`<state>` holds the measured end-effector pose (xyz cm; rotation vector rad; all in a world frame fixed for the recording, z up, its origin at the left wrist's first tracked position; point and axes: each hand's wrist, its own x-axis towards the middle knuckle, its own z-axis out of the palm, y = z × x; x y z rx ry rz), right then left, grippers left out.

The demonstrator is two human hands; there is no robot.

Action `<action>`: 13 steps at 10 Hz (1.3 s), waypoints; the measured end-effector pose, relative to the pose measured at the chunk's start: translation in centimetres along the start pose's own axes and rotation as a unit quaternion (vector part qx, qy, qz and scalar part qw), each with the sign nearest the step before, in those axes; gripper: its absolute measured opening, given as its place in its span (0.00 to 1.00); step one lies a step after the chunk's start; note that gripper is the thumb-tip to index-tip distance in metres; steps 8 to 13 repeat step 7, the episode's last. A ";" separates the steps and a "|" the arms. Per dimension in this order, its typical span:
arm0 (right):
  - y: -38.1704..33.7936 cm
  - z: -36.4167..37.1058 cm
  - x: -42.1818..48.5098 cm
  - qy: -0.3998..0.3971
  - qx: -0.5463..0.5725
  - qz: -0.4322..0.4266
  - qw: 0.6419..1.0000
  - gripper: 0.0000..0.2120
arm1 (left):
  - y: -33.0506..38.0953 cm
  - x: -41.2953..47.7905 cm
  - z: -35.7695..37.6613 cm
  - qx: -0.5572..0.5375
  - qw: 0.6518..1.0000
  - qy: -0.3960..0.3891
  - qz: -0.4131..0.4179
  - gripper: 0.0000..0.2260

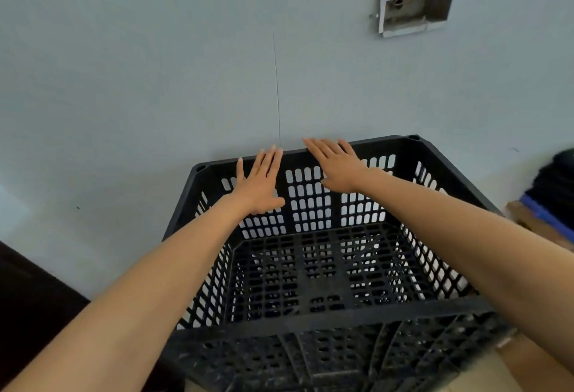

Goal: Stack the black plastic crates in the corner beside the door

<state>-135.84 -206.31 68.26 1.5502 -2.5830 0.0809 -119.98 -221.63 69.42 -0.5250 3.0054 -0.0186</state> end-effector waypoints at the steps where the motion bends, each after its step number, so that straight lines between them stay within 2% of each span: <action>1: -0.7 -0.5 -0.2 -0.012 0.001 0.015 1.000 0.45 | 0.2 -0.5 -0.3 0.011 1.000 0.002 -0.005 0.47; 3: -1.4 -3.4 -1.2 -0.070 -0.043 0.026 0.996 0.43 | 0.5 -0.9 -2.2 0.026 0.999 -0.038 -0.015 0.42; 4: -2.2 -5.9 -1.6 -0.027 0.004 0.037 0.999 0.43 | 0.5 -1.6 -3.3 0.003 1.000 -0.005 -0.009 0.40; 5: -2.9 -8.4 -2.8 -0.036 -0.010 0.024 0.999 0.40 | 0.7 -3.1 -4.5 0.011 0.999 0.033 -0.003 0.38; 6: -3.5 -10.0 -3.8 -0.092 0.018 0.033 0.995 0.36 | 0.7 -4.8 -5.3 0.024 0.998 0.065 -0.009 0.37; 7: -4.7 -11.5 -4.9 -0.115 0.024 0.031 0.993 0.34 | 0.9 -6.8 -6.5 0.033 0.992 0.120 -0.025 0.37; 13: -4.7 -11.5 -4.9 -0.115 0.024 0.031 0.993 0.34 | 0.9 -6.8 -6.5 0.033 0.992 0.120 -0.025 0.37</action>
